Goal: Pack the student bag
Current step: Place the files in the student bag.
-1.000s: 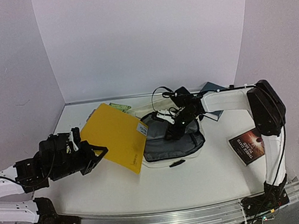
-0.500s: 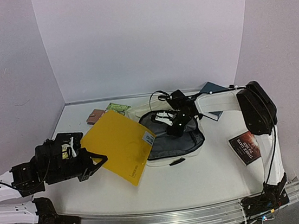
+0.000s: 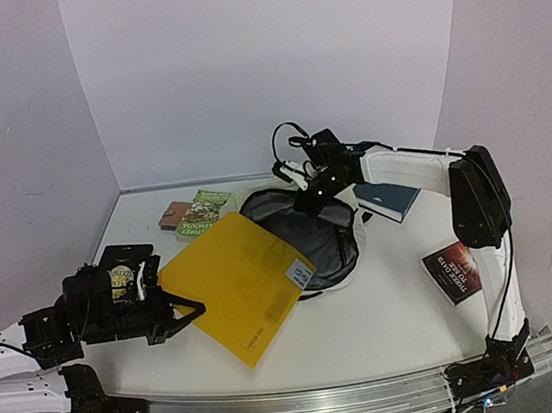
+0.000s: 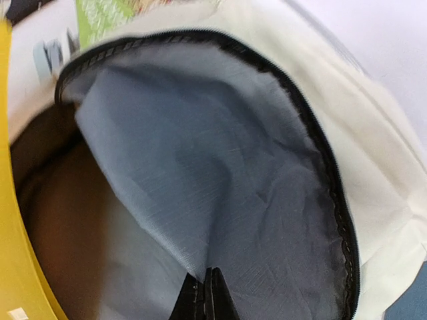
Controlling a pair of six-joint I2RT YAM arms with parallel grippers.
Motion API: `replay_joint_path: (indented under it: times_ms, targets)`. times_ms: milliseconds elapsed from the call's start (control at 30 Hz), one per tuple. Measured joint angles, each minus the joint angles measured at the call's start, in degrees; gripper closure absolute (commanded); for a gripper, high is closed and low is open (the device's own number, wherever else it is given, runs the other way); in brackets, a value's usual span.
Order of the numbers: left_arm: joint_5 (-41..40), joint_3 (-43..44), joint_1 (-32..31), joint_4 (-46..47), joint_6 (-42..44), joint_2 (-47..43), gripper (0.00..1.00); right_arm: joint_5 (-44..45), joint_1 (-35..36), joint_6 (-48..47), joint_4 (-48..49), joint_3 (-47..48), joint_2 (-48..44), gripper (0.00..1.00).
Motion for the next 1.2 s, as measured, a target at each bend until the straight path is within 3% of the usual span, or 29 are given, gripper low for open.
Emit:
replay_joint_path:
  times_ms: [300,600,767,1000,1200]
  targets:
    - [7.28,-2.20,0.00,20.14,-0.24,15.29,1.00,-0.71,-0.47,9.63,-0.91,4.77,0.00,1.00]
    - [7.89,-5.92,-0.02,53.55,-4.99,38.64,1.00,-1.85,-0.55,13.90,-1.37,5.53,-0.02,1.00]
    - [6.07,-8.22,0.20,67.34,-8.29,46.37,1.00,-2.49,-0.65,14.14,-1.35,5.42,-0.59,1.00]
    - [0.39,-10.19,2.71,76.61,-10.83,48.50,1.00,-3.24,-0.63,13.37,-0.72,2.50,-3.56,1.00]
    - [-5.90,-11.94,3.04,72.59,-11.19,44.04,1.00,-5.09,-0.35,12.82,-0.14,1.37,-4.72,1.00]
